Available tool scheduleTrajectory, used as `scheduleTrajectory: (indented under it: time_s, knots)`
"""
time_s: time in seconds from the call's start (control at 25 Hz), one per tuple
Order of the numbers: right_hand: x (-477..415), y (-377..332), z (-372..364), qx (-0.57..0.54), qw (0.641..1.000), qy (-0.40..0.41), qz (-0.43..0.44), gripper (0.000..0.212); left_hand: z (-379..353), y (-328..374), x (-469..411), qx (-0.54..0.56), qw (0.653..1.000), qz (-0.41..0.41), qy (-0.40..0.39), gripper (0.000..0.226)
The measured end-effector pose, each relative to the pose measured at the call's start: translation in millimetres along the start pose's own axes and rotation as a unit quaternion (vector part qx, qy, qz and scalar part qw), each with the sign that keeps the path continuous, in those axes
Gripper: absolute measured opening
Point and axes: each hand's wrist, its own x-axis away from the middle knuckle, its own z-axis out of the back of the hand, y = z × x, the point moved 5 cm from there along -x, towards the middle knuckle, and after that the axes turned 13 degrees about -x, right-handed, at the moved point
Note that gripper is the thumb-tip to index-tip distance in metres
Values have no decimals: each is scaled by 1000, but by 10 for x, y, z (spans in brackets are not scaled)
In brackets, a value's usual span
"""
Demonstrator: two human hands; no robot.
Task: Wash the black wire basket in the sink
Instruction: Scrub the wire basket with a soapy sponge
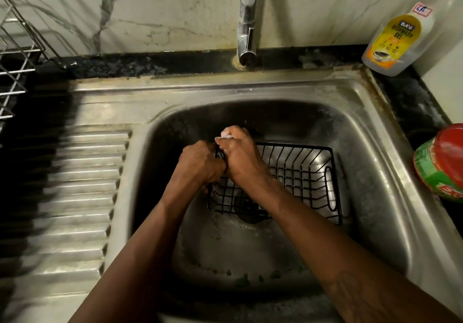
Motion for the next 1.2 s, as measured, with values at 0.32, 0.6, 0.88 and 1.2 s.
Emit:
scheduleTrajectory:
  time_s: [0.32,0.6,0.88,1.2]
  knots:
    - [-10,102,579,159,986,13,-40,28,-88,-59,-9,52,997,45,-43,16]
    - [-64,-300,123,116,979,-158,53,30,-110,44,75,76,992,49,-84,16]
    - [38,614,1200,139,983,80,-93,21,-38,-63,78,110,991,53,-49,55]
    - [3,-255,122,113,988,-94,52,19,-54,-11,97,119,989,57,-67,47]
